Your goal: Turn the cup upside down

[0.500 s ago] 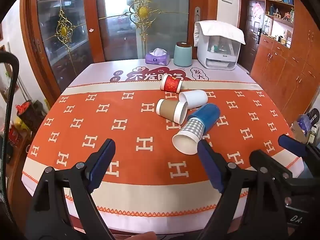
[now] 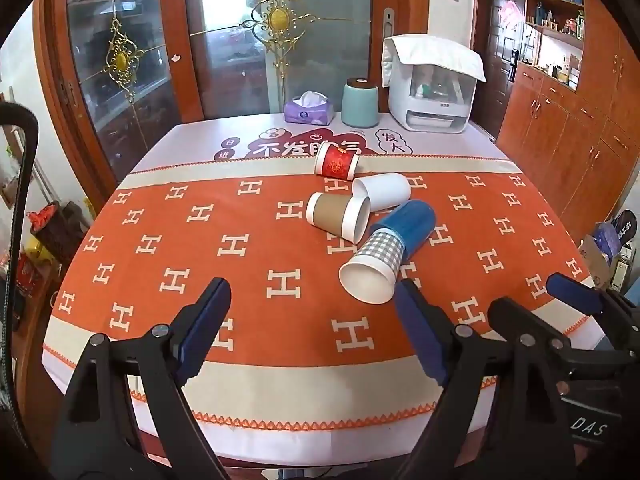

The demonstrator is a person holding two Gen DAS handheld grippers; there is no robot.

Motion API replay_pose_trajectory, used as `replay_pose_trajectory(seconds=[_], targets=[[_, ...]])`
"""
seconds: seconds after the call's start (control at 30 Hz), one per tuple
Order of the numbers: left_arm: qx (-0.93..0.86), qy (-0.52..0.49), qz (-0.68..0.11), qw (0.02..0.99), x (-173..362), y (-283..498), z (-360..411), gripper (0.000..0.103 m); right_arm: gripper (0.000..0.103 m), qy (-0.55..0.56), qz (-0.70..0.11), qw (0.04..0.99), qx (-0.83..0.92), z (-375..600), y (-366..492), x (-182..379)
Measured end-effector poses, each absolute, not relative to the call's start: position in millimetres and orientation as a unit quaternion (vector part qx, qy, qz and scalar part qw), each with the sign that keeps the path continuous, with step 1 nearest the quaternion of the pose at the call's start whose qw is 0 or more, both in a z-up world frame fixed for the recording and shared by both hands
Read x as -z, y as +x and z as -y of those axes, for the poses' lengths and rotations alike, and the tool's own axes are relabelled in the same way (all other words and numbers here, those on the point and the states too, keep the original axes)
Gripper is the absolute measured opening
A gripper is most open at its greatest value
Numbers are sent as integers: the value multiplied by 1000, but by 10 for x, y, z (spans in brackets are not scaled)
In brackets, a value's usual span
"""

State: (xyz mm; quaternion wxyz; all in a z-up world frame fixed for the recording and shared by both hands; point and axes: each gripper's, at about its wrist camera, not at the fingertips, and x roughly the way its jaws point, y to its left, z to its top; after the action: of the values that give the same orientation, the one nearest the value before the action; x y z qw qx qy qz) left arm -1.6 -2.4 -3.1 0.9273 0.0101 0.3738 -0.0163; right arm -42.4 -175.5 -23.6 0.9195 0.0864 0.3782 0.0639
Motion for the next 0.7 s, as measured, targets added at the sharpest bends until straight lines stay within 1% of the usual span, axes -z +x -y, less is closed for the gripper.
replay_pose_trajectory(seconds=[0.2,0.33,0.7], targets=[[22,3,-380,925,72,25,20,82,90,86,-375,921,-64,1758,-425,241],[22,-1,-379,925,80,10,8,80,90,88,-374,921,-64,1770,-435,256],[19,-15,-386,922,92,27,-31,80,90,84,-376,920,-68,1738,-436,234]])
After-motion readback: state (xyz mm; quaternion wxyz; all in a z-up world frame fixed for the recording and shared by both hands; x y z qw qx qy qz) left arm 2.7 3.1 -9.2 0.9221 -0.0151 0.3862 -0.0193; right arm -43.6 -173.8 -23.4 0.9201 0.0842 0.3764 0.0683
